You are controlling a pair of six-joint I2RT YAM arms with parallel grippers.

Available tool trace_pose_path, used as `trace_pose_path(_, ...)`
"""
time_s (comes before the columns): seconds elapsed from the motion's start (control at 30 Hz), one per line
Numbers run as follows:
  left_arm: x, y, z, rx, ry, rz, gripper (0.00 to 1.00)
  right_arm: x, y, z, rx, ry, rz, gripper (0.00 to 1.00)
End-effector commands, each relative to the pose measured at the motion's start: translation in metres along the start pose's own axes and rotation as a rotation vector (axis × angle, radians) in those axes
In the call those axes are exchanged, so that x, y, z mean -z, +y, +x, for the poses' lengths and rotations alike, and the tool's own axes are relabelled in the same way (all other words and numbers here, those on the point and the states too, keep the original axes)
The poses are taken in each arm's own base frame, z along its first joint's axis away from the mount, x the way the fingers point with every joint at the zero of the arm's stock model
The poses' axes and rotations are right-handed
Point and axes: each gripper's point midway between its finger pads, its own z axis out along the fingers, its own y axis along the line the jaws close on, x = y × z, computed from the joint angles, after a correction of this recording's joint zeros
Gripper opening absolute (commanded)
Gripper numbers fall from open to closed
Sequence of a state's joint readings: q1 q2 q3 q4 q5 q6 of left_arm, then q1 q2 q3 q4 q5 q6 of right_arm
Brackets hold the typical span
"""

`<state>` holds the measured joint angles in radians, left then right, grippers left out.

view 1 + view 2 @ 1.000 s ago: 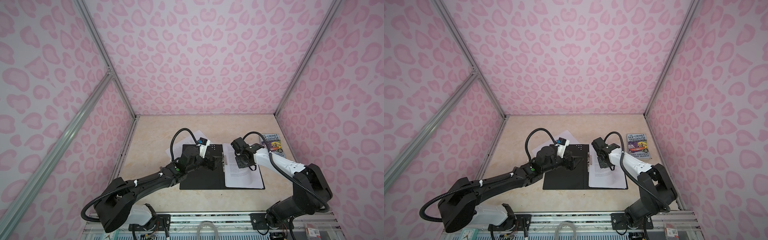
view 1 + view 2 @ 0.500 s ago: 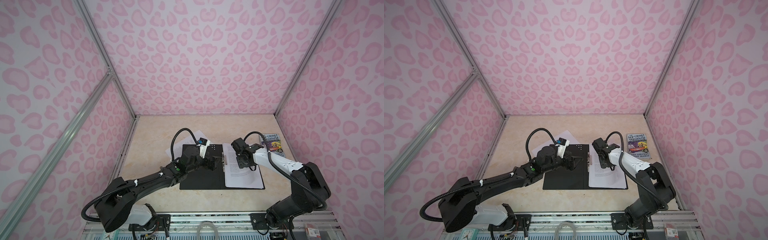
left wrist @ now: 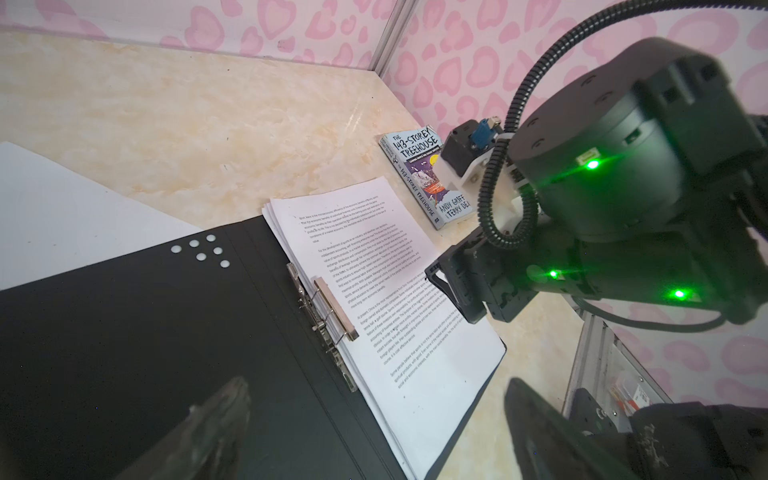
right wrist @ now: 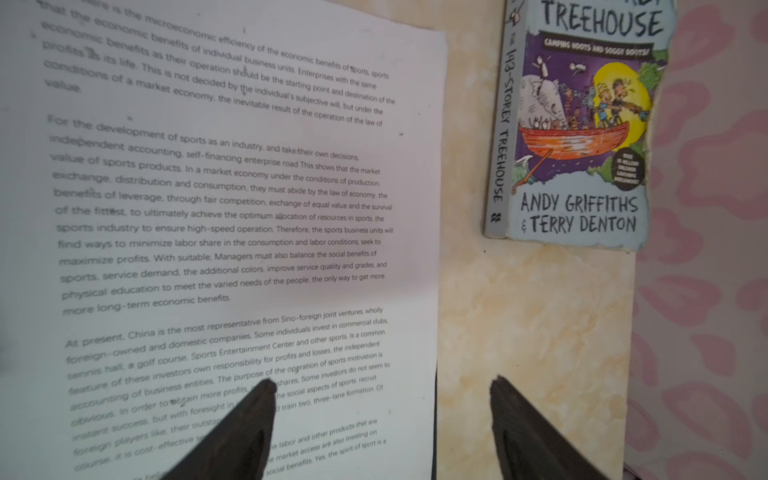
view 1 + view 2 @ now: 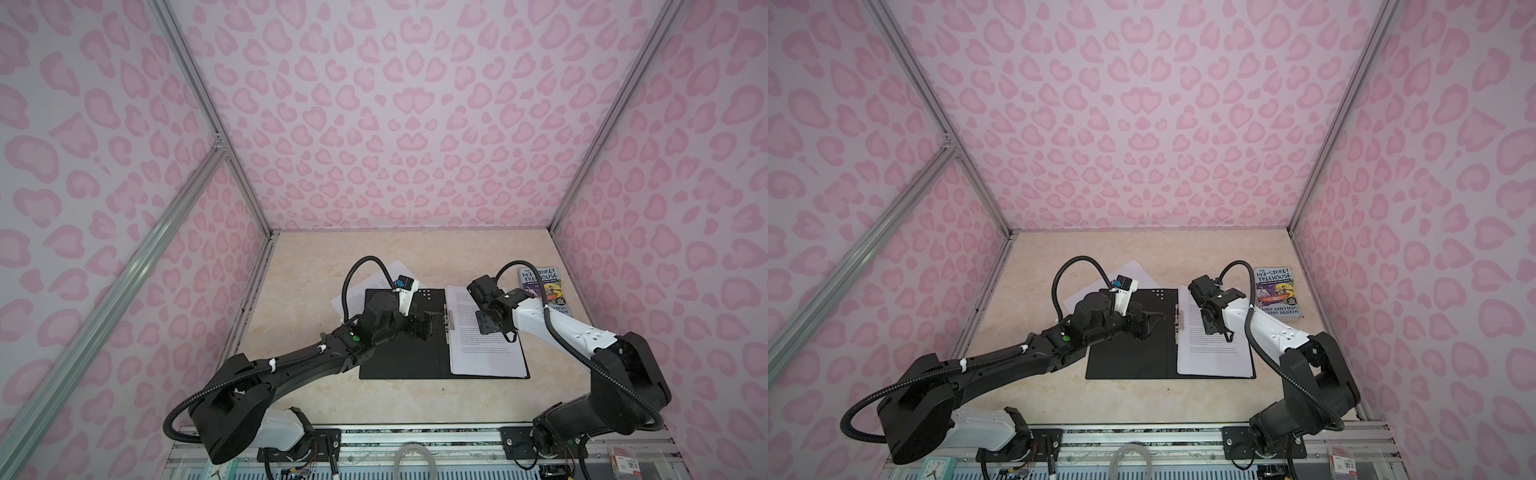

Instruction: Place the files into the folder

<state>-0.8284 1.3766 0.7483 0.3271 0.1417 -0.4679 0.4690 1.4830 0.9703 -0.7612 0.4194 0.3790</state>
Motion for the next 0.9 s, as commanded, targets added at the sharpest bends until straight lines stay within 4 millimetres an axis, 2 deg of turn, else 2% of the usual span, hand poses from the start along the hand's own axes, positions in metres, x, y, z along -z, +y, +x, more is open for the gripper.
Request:
trace_pose_path(0.0,0.0,-0.001,-0.007,-0.01,-0.02,-0.008,0.97,0.008,-0.01,-0.003,-0.045,-0.037,0.018,0.95)
trace_pose_path(0.03,0.0,0.0,-0.008,-0.008,-0.023,-0.011,0.97,0.013,-0.014,-0.006,-0.073,-0.064,0.014,0.99)
trace_pose_path(0.17,0.005,0.003,-0.012,-0.004,-0.042,-0.028,0.97,0.021,-0.022,-0.013,-0.206,-0.121,-0.105,0.99)
trace_pose_path(0.3,0.015,0.01,-0.019,0.003,-0.081,-0.074,0.97,0.032,-0.012,-0.019,-0.305,-0.184,-0.314,0.99)
trace_pose_path(0.4,0.028,0.022,-0.028,0.023,-0.127,-0.137,0.97,0.045,0.007,-0.026,-0.317,-0.239,-0.459,0.99)
trace_pose_path(0.5,0.053,0.046,-0.04,0.086,-0.2,-0.246,0.97,0.059,0.03,-0.031,-0.286,-0.251,-0.57,0.98)
trace_pose_path(0.6,0.085,0.075,-0.051,0.151,-0.277,-0.37,0.97,0.073,0.058,-0.034,-0.195,-0.27,-0.611,0.93)
trace_pose_path(0.73,0.122,0.126,-0.043,0.254,-0.278,-0.519,0.97,0.085,0.106,-0.037,-0.081,-0.266,-0.693,0.88)
trace_pose_path(0.87,0.148,0.175,-0.029,0.354,-0.242,-0.64,0.97,0.081,0.146,-0.043,0.002,-0.25,-0.71,0.86)
